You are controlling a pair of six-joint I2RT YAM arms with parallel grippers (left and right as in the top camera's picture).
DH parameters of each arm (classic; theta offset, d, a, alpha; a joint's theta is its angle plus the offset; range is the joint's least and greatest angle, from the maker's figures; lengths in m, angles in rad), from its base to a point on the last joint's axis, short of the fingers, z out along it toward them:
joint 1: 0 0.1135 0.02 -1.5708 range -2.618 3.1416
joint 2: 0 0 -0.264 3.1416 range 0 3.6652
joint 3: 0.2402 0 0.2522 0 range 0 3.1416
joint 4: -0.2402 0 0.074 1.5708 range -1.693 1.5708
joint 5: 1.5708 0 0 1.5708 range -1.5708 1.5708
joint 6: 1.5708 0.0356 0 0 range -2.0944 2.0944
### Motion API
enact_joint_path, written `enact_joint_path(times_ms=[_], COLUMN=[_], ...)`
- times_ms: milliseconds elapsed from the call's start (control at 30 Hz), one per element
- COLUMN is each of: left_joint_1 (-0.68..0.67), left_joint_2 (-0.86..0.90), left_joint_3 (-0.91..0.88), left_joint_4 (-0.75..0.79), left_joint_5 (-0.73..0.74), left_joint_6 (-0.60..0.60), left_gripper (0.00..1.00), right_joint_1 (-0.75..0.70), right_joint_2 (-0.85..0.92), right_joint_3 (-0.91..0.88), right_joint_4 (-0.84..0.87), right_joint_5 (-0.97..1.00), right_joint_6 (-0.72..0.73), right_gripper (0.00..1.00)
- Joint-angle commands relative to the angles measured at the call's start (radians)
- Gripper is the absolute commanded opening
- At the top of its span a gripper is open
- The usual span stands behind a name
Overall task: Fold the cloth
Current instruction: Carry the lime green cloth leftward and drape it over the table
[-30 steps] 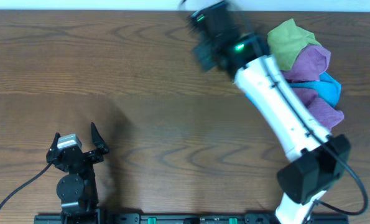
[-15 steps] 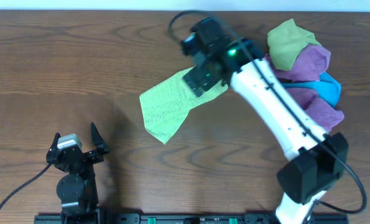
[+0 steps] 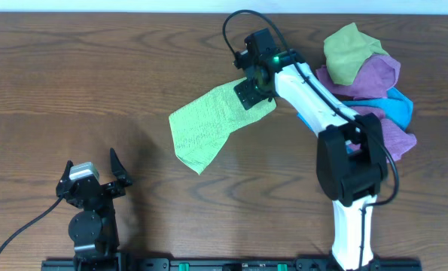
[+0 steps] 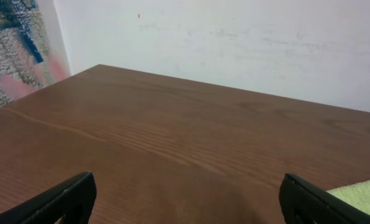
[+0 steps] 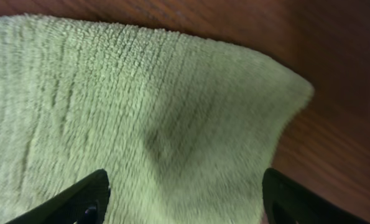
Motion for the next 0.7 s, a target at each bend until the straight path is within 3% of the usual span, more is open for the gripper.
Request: enact_joint_path(times_ms=[0, 100, 333, 433, 667], left_joint_1=[0.004, 0.004, 0.004, 0.004, 0.004], left_joint_2=[0.000, 0.000, 0.000, 0.000, 0.000], left_joint_3=[-0.018, -0.018, -0.018, -0.018, -0.018], left_joint_4=[-0.045, -0.045, -0.045, -0.045, -0.045], left_joint_5=[-0.035, -0.035, -0.035, -0.035, -0.035], left_joint_6=[0.018, 0.018, 0.018, 0.018, 0.018], left_gripper=[0.96, 0.95, 0.95, 0.95, 0.95], right_joint_1=[-0.026, -0.033, -0.042, -0.044, -0.054], right_joint_2=[0.021, 0.035, 0.091, 0.098, 0.111], right_joint_3=[-0.004, -0.004, -0.004, -0.004, -0.004], right_joint_4=[0.015, 0.024, 0.076, 0.106, 0.185], right_joint_5=[-0.024, -0.041, -0.040, -0.039, -0.040], right_joint_6=[-0.005, -0.005, 0.000, 0.011, 0.014], right_gripper=[0.66, 0.49, 0.25, 0.03, 0.01])
